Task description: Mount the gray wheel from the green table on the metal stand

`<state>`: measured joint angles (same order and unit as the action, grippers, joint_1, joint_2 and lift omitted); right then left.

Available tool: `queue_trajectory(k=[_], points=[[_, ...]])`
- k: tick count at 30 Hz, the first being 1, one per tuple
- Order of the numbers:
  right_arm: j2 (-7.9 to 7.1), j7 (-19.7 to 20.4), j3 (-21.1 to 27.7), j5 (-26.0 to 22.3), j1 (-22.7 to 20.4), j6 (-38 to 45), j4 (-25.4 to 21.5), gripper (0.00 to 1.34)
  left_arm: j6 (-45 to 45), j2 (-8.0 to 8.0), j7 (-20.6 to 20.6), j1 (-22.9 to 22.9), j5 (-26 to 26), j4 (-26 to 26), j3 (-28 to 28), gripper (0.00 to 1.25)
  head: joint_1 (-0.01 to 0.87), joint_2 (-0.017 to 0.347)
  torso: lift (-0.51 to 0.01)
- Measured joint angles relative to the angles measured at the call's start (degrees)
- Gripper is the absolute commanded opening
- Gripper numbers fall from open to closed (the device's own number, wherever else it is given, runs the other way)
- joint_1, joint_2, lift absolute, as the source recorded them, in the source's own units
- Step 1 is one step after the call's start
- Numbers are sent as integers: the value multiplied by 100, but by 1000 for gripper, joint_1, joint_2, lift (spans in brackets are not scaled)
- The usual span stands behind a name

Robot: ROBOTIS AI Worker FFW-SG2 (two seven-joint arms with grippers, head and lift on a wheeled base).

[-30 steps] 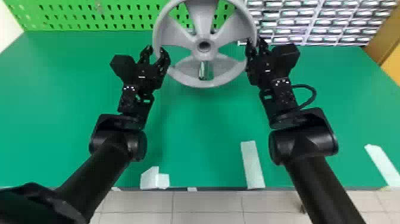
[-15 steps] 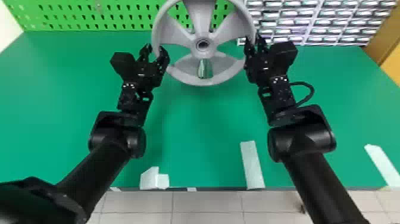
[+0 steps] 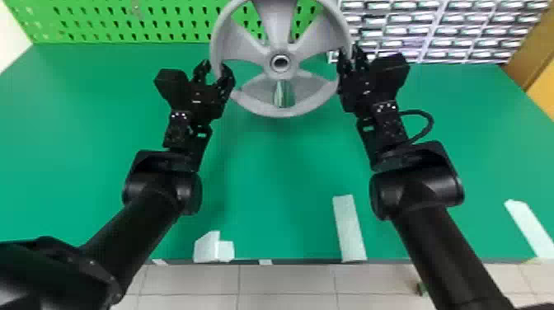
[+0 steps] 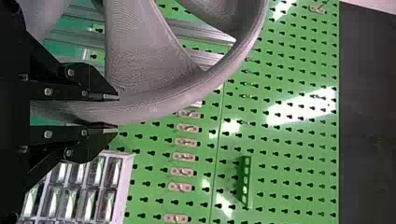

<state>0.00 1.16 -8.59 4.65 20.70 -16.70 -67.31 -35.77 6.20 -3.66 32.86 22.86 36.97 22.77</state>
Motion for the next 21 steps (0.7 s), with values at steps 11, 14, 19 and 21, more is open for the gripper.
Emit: queue_trajectory(k=[11,14,19,21], points=[[0,0,2,42,138,34,214,242,10,-47,-21,207,-31,-286,-48,462,867,52,-100],[0,0,-10,59,194,34,305,242,18,-48,-21,263,-54,-354,-69,462,867,52,-100],[0,0,-26,85,270,34,431,242,65,-54,-20,310,-92,-410,-142,462,867,52,-100],[0,0,-36,95,295,34,472,242,82,-57,-19,321,-118,-420,-179,462,867,52,-100]])
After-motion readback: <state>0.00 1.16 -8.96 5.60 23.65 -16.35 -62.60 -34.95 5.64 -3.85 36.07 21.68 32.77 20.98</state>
